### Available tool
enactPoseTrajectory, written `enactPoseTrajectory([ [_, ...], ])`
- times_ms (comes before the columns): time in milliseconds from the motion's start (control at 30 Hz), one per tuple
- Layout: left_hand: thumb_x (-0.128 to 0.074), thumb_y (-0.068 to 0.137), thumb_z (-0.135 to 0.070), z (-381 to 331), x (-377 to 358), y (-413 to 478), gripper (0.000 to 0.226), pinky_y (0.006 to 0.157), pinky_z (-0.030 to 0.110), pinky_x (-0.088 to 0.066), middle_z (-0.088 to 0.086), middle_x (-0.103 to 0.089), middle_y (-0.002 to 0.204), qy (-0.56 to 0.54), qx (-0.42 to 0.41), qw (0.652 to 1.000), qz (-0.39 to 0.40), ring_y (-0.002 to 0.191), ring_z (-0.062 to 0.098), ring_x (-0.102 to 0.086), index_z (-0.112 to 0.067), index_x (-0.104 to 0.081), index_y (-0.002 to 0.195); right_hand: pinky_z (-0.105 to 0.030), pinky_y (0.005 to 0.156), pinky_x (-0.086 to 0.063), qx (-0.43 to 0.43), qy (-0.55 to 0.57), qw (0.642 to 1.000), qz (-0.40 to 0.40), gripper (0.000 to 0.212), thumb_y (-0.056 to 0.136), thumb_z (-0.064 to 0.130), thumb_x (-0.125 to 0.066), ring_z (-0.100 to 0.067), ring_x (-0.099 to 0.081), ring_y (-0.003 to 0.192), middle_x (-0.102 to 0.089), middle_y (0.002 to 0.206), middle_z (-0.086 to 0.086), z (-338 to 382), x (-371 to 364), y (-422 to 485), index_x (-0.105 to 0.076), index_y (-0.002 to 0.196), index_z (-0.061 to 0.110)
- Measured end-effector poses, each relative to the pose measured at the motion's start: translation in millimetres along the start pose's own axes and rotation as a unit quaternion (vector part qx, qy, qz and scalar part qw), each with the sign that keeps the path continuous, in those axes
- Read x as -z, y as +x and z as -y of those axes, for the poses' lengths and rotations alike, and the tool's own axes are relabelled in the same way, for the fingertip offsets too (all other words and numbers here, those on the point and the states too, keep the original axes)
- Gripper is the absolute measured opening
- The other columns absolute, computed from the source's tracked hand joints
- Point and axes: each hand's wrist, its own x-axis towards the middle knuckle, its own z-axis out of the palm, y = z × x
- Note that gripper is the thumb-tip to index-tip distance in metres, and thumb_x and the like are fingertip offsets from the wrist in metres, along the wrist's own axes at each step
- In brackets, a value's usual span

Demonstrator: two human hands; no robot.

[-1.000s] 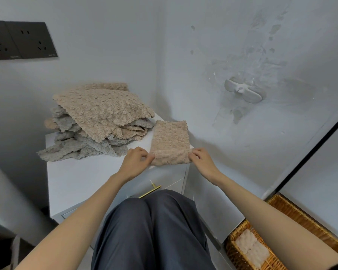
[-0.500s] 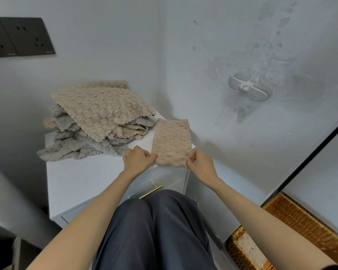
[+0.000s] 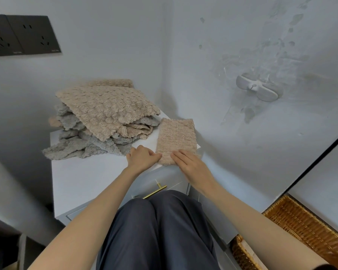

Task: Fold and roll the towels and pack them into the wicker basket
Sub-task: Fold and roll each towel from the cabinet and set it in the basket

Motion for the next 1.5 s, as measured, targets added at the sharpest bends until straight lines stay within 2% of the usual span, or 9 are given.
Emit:
enactPoseTrajectory([
  [233,-0.058,0.084,-0.043,-1,3,1,0.037,0.086,0.036,-0.034,0.001,-0.061,0.077,0.006,-0.019,1.0,0.016,0.116,0.034,-0.041,-0.016,-0.061,0.059,-0.043,0.095,-0.051,-0.039,0.026,0.999,0.028,0.064,0.068,-0.021,-0.068,-0.033,-0.057,0.119,-0.06,0.128,-0.015,-17,2,-9,-0.058,0.127,-0.001],
  [367,-0.06,0.082,-0.026,1,0,-6,0.024,0.085,0.034,-0.039,0.003,-0.053,0.111,0.056,-0.196,0.971,-0.126,0.106,0.024,-0.045,-0.013,-0.058,0.103,-0.037,0.086,-0.055,-0.075,0.071,0.994,0.026,0.057,0.069,-0.018,-0.07,-0.029,-0.061,0.114,-0.065,0.122,-0.011,-18,1,-7,-0.061,0.122,0.003],
  [500,-0.06,0.081,-0.022,11,2,-11,0.043,0.101,0.033,-0.037,-0.009,-0.057,0.128,0.076,-0.365,0.927,-0.048,0.126,0.014,-0.044,-0.022,-0.059,0.123,-0.033,0.083,-0.052,-0.106,0.149,0.982,0.037,0.032,0.094,0.004,-0.053,-0.02,-0.054,0.117,-0.056,0.129,-0.005,-27,-1,-6,-0.055,0.125,0.01],
  [633,-0.061,0.087,-0.038,20,-1,-11,0.052,0.106,0.031,-0.028,-0.015,-0.052,0.137,0.132,-0.335,0.933,-0.028,0.14,0.01,-0.029,-0.031,-0.049,0.137,-0.026,0.092,-0.043,-0.13,0.226,0.965,0.019,0.026,0.097,0.009,-0.05,-0.015,-0.049,0.114,-0.059,0.121,-0.001,-32,1,-6,-0.059,0.121,0.011],
  [767,-0.058,0.092,-0.038,18,0,-13,0.042,0.107,0.031,-0.029,-0.009,-0.057,0.134,0.094,-0.304,0.947,-0.042,0.138,0.013,-0.036,-0.031,-0.056,0.133,-0.021,0.085,-0.04,-0.179,0.265,0.947,0.022,0.025,0.096,0.01,-0.053,-0.012,-0.049,0.107,-0.062,0.113,0.005,-33,4,-9,-0.061,0.118,0.017],
  [933,-0.057,0.089,-0.015,14,4,-16,0.027,0.087,0.036,-0.045,0.003,-0.071,0.105,0.091,-0.328,0.937,-0.078,0.105,0.023,-0.061,-0.016,-0.07,0.113,-0.025,0.081,-0.037,-0.225,0.249,0.942,0.006,0.027,0.094,0.018,-0.056,-0.009,-0.046,0.098,-0.055,0.095,0.017,-36,5,-12,-0.063,0.118,0.027],
  [1167,-0.053,0.087,-0.024,24,9,-25,0.017,0.069,0.035,-0.044,0.001,-0.063,0.074,0.03,-0.247,0.967,-0.051,0.077,0.019,-0.054,-0.016,-0.062,0.074,-0.031,0.078,-0.035,-0.277,0.278,0.918,0.061,0.023,0.095,0.031,-0.055,-0.011,-0.043,0.085,-0.054,0.078,0.016,-37,9,2,-0.065,0.115,0.027],
  [1333,-0.058,0.088,-0.032,27,11,-23,0.026,0.058,0.031,-0.035,-0.002,-0.061,0.067,-0.057,-0.156,0.986,-0.033,0.06,0.012,-0.05,-0.012,-0.061,0.071,-0.018,0.078,-0.044,-0.386,0.425,0.815,0.076,0.028,0.088,0.034,-0.065,-0.008,-0.06,0.095,-0.068,0.1,0.005,-40,12,6,-0.066,0.109,0.016],
  [1500,-0.054,0.092,-0.044,17,8,-13,0.044,0.057,0.028,-0.034,0.001,-0.058,0.062,-0.058,-0.094,0.993,-0.035,0.064,0.018,-0.054,-0.008,-0.063,0.068,-0.03,0.083,-0.051,-0.483,0.485,0.726,0.062,0.026,0.085,0.03,-0.07,-0.019,-0.065,0.092,-0.069,0.101,-0.006,-39,3,5,-0.064,0.101,0.01],
])
